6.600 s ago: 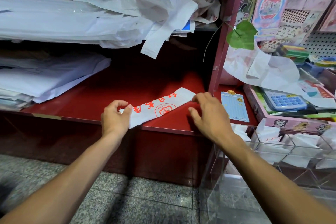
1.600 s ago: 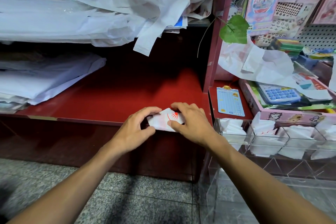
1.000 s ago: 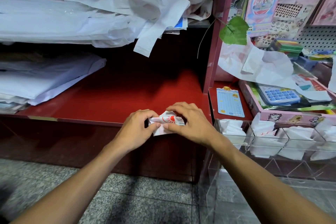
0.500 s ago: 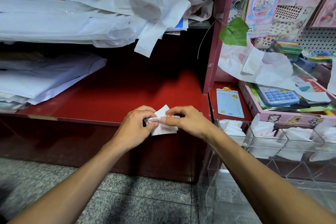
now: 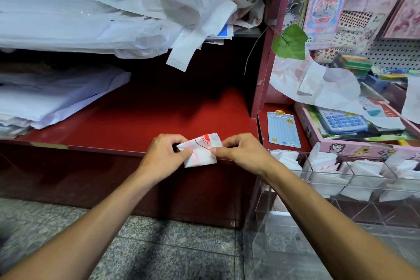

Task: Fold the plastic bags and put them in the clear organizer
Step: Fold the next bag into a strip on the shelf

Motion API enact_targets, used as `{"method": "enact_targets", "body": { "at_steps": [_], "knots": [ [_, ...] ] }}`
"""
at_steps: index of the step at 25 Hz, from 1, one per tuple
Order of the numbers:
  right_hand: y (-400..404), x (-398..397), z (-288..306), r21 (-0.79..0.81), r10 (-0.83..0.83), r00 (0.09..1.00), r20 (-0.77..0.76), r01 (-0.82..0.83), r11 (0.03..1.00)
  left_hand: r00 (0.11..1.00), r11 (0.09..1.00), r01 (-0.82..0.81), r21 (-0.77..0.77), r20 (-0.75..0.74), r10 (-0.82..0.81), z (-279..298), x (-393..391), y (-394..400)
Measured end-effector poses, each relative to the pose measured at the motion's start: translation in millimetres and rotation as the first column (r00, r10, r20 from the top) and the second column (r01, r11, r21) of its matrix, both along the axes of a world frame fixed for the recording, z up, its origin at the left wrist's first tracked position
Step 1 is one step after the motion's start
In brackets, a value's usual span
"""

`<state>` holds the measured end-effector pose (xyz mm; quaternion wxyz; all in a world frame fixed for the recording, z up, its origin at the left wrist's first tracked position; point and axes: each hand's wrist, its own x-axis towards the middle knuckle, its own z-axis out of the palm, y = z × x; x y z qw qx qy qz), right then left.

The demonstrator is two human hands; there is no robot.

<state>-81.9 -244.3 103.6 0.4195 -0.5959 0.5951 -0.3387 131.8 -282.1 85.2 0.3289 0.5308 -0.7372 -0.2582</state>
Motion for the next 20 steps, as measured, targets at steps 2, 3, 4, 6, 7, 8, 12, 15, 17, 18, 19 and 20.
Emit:
{"method": "enact_targets", "body": {
  "at_steps": [2,3,4,6,7,8,12,15,17,18,19,20],
  "knots": [
    [4,-3,5,0.041,-0.038,0.998,0.043,0.036,0.999,0.99,0.997,-0.034,0.076,-0.135,0.044,4,0,0],
    [6,-3,7,0.043,-0.067,0.995,0.071,0.064,0.997,0.974,0.992,-0.022,0.124,-0.221,0.049,6,-1,2],
    [6,-2,8,0.041,-0.1,0.989,0.109,0.096,0.995,0.952,0.986,0.004,0.164,-0.302,0.046,9,-2,5],
    [6,2,10,0.075,-0.194,0.954,0.227,0.182,0.981,0.907,0.979,0.055,0.196,-0.419,0.033,13,-6,8],
    [6,3,12,0.115,-0.244,0.929,0.279,0.22,0.969,0.888,0.978,0.069,0.199,-0.459,0.031,15,-7,10],
    [6,4,13,0.163,-0.279,0.905,0.322,0.237,0.958,0.87,0.977,0.076,0.199,-0.492,0.032,17,-10,11],
    [8,6,16,0.203,-0.255,0.848,0.465,0.179,0.963,0.848,0.973,0.112,0.202,-0.529,0.013,22,-24,16],
    [9,3,19,0.131,-0.244,0.836,0.492,0.206,0.97,0.847,0.972,0.116,0.204,-0.531,0.011,27,-36,22],
    [10,-3,23,0.106,-0.223,0.832,0.508,0.196,0.975,0.856,0.983,0.084,0.161,-0.516,0.011,31,-41,24],
    [12,-7,25,0.099,-0.207,0.836,0.508,0.182,0.978,0.856,0.987,0.072,0.141,-0.517,0.011,33,-44,25],
    [15,-12,28,0.094,-0.195,0.843,0.502,0.171,0.981,0.85,0.99,0.067,0.122,-0.527,0.007,34,-48,25],
    [19,-16,30,0.094,-0.189,0.847,0.497,0.164,0.982,0.842,0.991,0.067,0.112,-0.539,0.004,36,-52,26]
  ]
}}
